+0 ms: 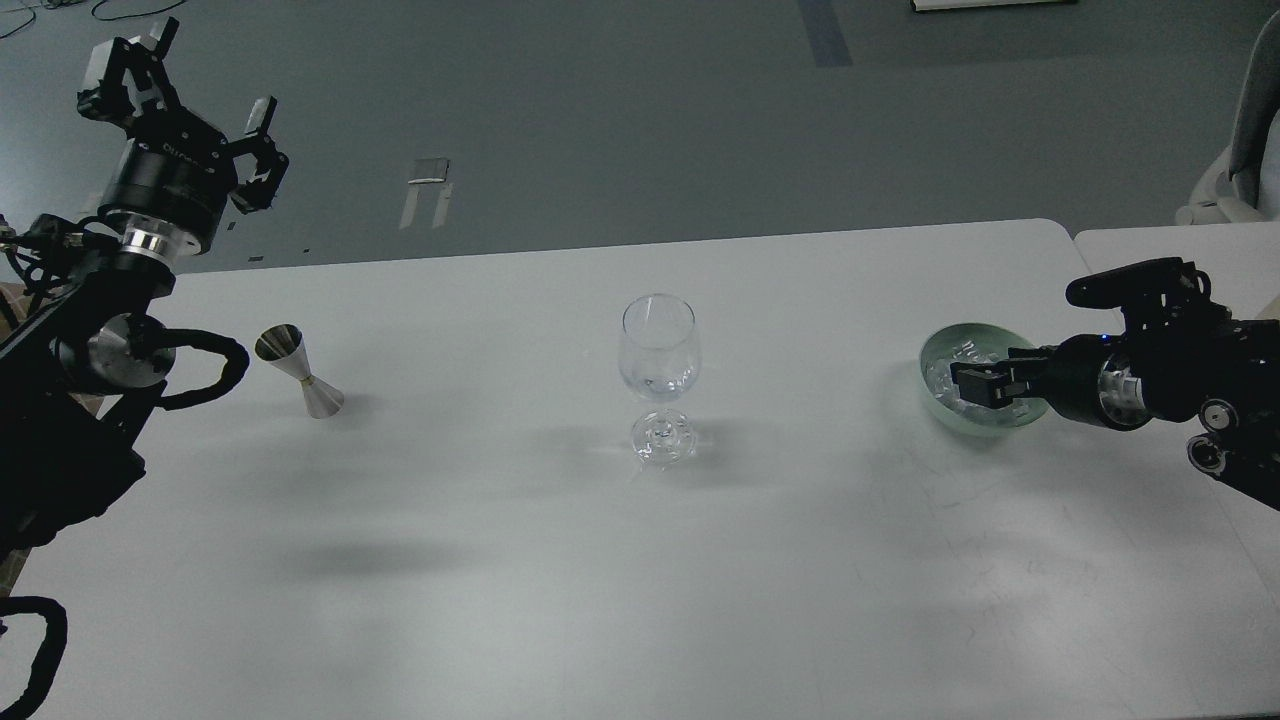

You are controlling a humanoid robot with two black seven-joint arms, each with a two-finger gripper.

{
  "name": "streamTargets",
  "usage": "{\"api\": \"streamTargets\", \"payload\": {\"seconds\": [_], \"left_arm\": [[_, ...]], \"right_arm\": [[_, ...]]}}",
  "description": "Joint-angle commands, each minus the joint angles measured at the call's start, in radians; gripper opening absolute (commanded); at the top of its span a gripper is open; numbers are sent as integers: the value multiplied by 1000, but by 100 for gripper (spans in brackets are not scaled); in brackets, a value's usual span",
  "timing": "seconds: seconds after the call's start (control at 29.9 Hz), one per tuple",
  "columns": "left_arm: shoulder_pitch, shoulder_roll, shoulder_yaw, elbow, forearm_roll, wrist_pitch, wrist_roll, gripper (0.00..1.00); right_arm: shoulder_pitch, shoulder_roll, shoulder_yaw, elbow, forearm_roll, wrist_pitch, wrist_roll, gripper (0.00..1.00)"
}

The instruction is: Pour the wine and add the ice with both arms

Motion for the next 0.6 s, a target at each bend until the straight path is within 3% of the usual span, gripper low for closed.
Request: {"api": "streamTargets", "payload": {"seconds": [0.0,0.03,0.23,0.43,0.57], "left_arm": [[0,-1,0,13,0,-3,0,98],[0,-1,0,13,0,-4,0,98],[2,2,0,17,0,-4,0,98],[2,4,0,17,0,-4,0,98],[0,7,0,17,0,-4,0,98]], "right_arm": [[0,4,-3,0,0,3,0,53],[3,4,-11,-2,0,3,-6,48],[13,4,-24,11,1,3,-97,42],[14,4,-24,11,1,3,-98,38],[9,4,-24,11,3,3,-100,22]]}}
